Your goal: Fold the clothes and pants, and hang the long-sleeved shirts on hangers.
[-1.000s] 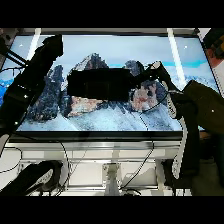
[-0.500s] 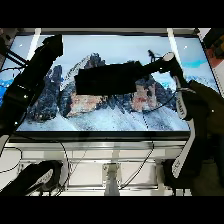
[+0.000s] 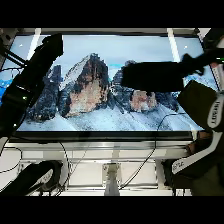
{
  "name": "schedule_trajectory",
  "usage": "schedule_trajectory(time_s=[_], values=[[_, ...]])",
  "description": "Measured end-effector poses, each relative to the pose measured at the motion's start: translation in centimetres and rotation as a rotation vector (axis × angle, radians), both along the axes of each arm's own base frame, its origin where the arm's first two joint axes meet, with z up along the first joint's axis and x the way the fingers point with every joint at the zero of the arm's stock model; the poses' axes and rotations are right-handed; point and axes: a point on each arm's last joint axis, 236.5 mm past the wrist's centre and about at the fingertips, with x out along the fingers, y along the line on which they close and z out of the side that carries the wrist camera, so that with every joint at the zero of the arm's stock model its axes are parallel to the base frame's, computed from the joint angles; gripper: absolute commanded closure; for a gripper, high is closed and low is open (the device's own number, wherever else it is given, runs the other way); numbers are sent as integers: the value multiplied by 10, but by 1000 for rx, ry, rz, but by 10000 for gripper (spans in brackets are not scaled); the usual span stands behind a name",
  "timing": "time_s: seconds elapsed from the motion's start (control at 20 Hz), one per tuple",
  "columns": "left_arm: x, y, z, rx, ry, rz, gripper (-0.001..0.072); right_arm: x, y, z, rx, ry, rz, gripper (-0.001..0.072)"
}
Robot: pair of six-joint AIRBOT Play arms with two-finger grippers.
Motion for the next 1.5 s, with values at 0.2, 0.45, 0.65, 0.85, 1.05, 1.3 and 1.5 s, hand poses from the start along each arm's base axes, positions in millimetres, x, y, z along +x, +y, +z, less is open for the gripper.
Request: schedule_trajectory(time_s=[0.2,0.45,0.65,0.85,1.05,1.3,1.5], values=[[0,0,1,0,-1,0,187,-51,-71,48,-58,-26,-140,702],[0,0,0,12,-5,1,188,-103,-124,98,-39,-115,-301,702],[0,0,1,16,-6,1,188,-157,-166,95,-32,-51,-438,701],[0,0,1,17,-7,1,188,-216,-211,77,-63,57,-593,700],[0,0,1,16,-6,1,188,-267,-247,59,-83,148,-725,696],[0,0,1,15,-6,1,187,-289,-265,44,-75,189,-791,272],[0,0,1,14,-6,1,243,-287,-270,43,-70,166,-800,295]])
